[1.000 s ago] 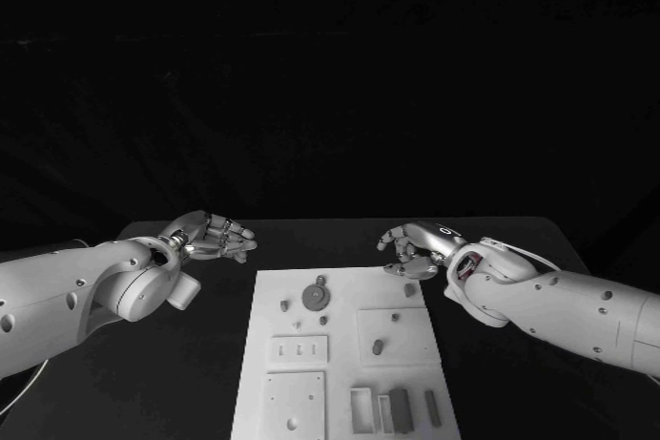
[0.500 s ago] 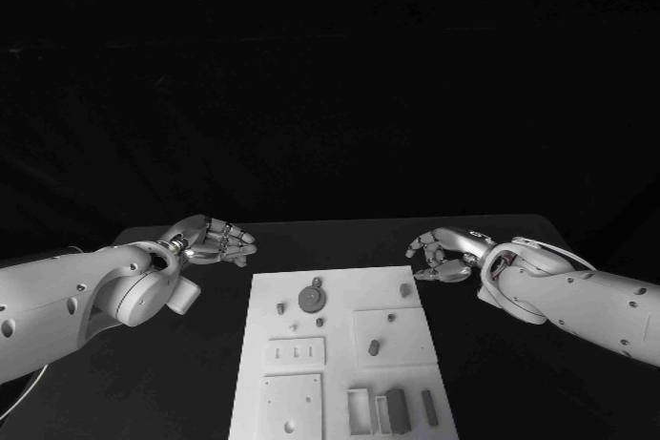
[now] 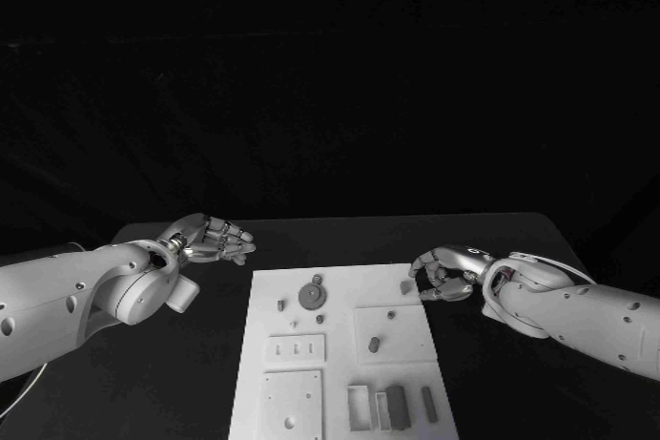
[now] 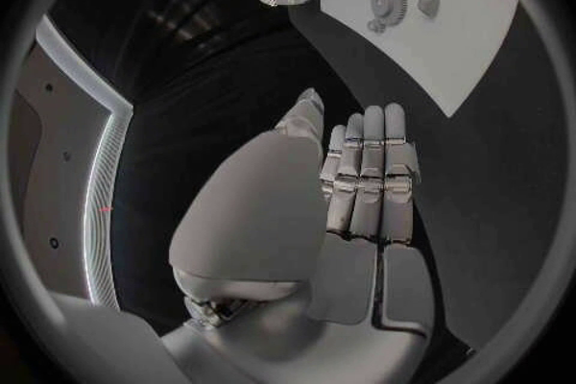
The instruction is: Assemble the parts on the task board
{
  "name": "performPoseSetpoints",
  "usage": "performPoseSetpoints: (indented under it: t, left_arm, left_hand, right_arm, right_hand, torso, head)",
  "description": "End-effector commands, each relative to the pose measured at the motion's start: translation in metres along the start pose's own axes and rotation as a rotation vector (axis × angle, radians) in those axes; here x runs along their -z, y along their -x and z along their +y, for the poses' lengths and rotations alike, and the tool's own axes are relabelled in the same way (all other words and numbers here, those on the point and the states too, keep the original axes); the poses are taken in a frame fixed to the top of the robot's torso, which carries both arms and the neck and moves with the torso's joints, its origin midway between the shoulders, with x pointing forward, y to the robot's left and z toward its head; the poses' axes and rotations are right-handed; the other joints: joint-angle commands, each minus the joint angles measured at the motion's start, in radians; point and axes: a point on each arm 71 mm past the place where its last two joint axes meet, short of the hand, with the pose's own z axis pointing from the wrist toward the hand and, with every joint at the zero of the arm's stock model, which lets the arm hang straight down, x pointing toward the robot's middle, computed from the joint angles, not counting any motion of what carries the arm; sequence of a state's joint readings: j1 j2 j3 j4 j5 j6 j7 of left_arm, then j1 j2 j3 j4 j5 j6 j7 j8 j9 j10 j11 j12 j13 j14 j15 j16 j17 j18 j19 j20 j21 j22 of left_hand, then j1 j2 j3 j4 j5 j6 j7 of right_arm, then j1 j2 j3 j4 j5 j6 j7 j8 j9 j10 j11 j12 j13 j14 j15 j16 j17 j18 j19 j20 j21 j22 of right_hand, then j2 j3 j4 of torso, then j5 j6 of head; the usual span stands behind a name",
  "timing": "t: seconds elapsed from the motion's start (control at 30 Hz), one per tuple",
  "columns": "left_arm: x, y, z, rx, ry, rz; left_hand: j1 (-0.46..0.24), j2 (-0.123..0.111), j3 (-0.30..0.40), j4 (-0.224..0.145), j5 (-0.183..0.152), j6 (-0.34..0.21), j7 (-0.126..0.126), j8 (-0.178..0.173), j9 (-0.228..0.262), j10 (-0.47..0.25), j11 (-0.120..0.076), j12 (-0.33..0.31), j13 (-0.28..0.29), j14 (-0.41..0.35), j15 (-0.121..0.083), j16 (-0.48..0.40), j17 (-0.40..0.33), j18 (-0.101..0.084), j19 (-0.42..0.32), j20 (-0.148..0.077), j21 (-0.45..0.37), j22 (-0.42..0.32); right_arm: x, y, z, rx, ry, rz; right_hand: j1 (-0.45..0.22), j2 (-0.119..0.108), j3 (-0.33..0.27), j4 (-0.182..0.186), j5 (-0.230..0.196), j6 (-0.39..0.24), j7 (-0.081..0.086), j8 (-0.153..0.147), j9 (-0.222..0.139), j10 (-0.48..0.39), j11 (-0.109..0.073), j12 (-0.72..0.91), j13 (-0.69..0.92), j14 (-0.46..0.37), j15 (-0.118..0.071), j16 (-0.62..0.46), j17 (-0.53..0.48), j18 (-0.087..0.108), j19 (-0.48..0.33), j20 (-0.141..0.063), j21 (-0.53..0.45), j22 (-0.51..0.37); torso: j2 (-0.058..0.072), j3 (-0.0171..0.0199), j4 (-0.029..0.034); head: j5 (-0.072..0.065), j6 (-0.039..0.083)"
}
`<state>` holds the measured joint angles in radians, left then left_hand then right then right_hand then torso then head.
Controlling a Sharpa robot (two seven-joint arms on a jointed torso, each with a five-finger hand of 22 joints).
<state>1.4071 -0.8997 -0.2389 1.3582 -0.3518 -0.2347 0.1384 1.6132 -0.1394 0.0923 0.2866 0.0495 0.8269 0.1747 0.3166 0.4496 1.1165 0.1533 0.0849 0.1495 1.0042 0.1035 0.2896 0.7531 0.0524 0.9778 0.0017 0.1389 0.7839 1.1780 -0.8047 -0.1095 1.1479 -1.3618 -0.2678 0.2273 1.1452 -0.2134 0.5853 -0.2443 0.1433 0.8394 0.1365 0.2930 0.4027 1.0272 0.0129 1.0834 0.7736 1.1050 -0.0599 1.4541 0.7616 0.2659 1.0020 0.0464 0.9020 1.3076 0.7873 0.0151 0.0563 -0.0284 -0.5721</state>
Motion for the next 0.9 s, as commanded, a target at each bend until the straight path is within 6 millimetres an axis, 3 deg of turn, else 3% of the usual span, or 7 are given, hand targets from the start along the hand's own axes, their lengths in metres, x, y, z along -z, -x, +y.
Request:
performPoseSetpoints:
  t: [0.03,0.2,0.9]
  left_arm:
    - [0.000,-0.002,-0.001,0.003,-0.014,0.017]
    - [0.000,-0.002,-0.001,0.003,-0.012,0.016]
    - [0.000,-0.002,0.000,0.004,-0.007,0.018]
  left_hand:
    - [-0.003,0.003,-0.001,0.003,0.000,-0.004,0.003,-0.001,-0.001,0.002,-0.004,-0.005,0.002,0.007,-0.002,-0.006,0.002,0.007,0.003,0.001,-0.004,0.002]
    - [-0.003,0.003,-0.002,0.003,0.000,-0.005,0.005,-0.002,-0.002,0.002,-0.003,-0.006,0.001,0.007,-0.002,-0.006,0.002,0.007,0.004,0.001,-0.004,0.002]
    - [-0.005,0.003,-0.003,0.003,0.000,-0.007,0.008,-0.003,-0.002,0.002,-0.003,-0.006,0.002,0.007,-0.002,-0.008,0.003,0.007,0.004,0.001,-0.005,0.002]
  right_arm:
    - [-0.001,-0.006,0.003,0.026,0.024,0.021]
    - [-0.004,-0.010,0.006,0.032,0.027,-0.002]
    - [-0.012,-0.013,0.012,0.030,0.018,-0.006]
  right_hand:
    - [-0.003,-0.008,-0.001,-0.004,-0.002,0.010,0.024,-0.007,-0.002,-0.073,0.035,-0.001,-0.001,-0.010,0.001,-0.001,0.002,-0.004,-0.008,0.002,-0.007,0.017]
    - [-0.008,-0.008,-0.001,0.001,-0.002,0.009,0.028,-0.007,-0.002,-0.073,0.039,0.001,-0.002,-0.010,0.004,0.000,0.002,-0.004,-0.006,0.002,-0.005,0.017]
    - [-0.024,0.008,0.004,0.032,-0.002,0.013,0.029,-0.003,-0.003,-0.069,0.041,0.015,-0.005,-0.004,0.007,0.008,0.004,-0.004,0.001,-0.001,0.000,0.018]
  torso:
    - [-0.001,-0.0012,0.0010]
    - [-0.002,-0.0035,0.0018]
    - [-0.002,-0.0052,0.0018]
  head:
    - [0.002,-0.003]
    - [0.002,-0.007]
    - [0.004,-0.017]
